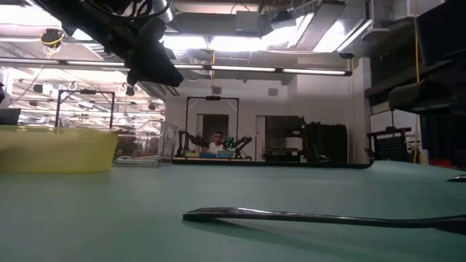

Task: Sort silverware by color (type)
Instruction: Put the black spoon into the orange bin

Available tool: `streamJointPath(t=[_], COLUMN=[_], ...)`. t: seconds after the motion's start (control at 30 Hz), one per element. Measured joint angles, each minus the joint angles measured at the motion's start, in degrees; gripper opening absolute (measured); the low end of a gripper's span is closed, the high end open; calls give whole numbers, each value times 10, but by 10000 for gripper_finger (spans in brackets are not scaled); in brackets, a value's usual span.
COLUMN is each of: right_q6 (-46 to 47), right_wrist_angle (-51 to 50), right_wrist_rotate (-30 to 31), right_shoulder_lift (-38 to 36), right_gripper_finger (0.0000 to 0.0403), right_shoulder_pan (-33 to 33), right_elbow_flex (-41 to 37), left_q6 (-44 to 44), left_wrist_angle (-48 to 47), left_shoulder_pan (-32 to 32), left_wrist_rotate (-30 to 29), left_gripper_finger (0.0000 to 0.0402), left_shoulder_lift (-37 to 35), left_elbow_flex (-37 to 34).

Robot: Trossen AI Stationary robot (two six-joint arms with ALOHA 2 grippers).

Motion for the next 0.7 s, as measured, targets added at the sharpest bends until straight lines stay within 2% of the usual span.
streamJointPath(t=[0.13, 0.43, 0.7], right_q6=[0, 0, -2], right_wrist_angle=[-1, -1, -48], right_wrist_rotate=[0, 12, 74], right_shoulder_lift=[0, -1, -18], right_gripper_finger=[3, 1, 0], right_shoulder_pan=[-1, 0, -2], right_elbow_flex=[0, 0, -2], left_q6=[0, 0, 0], left_wrist_angle=[0, 0, 0], left_shoulder_pan=[0, 0, 0], left_wrist_rotate=[0, 0, 0], left_gripper_finger=[98, 98, 98], left_shoulder_lift=[0, 0, 0], left_elbow_flex=[0, 0, 0])
